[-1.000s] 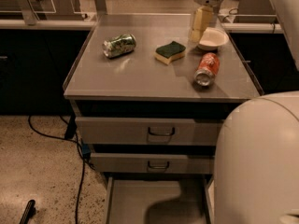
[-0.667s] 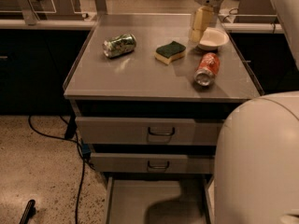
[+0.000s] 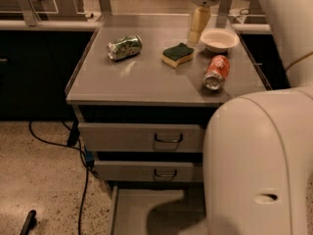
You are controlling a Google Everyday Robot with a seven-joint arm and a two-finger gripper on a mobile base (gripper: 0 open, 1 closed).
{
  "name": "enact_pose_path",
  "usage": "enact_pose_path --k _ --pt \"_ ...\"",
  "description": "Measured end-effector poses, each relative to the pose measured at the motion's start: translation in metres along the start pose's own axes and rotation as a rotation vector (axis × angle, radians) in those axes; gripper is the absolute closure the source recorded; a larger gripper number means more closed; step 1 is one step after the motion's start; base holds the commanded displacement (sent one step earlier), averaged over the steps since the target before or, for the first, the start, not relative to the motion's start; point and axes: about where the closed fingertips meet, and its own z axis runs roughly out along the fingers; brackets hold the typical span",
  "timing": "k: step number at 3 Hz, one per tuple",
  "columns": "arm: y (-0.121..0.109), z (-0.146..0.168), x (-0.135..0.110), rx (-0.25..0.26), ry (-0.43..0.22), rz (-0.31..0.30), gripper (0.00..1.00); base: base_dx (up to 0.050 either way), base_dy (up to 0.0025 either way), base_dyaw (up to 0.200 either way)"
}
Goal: Place sponge into bottom drawer
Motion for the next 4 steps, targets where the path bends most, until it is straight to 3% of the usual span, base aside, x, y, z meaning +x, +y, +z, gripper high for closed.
enact_pose_path --k 1,2,4 --pt "-0.012 0.038 -0.016 -0.024 -0.048 -0.064 0.0 0.0 0.0 0.0" --pt "-0.012 0.078 -0.018 -0.064 -0.051 -0.092 0.0 0.0 0.0 0.0" --pt "0.0 0.121 0.04 -0.138 0.151 -0.023 0.0 0.0 0.0 0.0"
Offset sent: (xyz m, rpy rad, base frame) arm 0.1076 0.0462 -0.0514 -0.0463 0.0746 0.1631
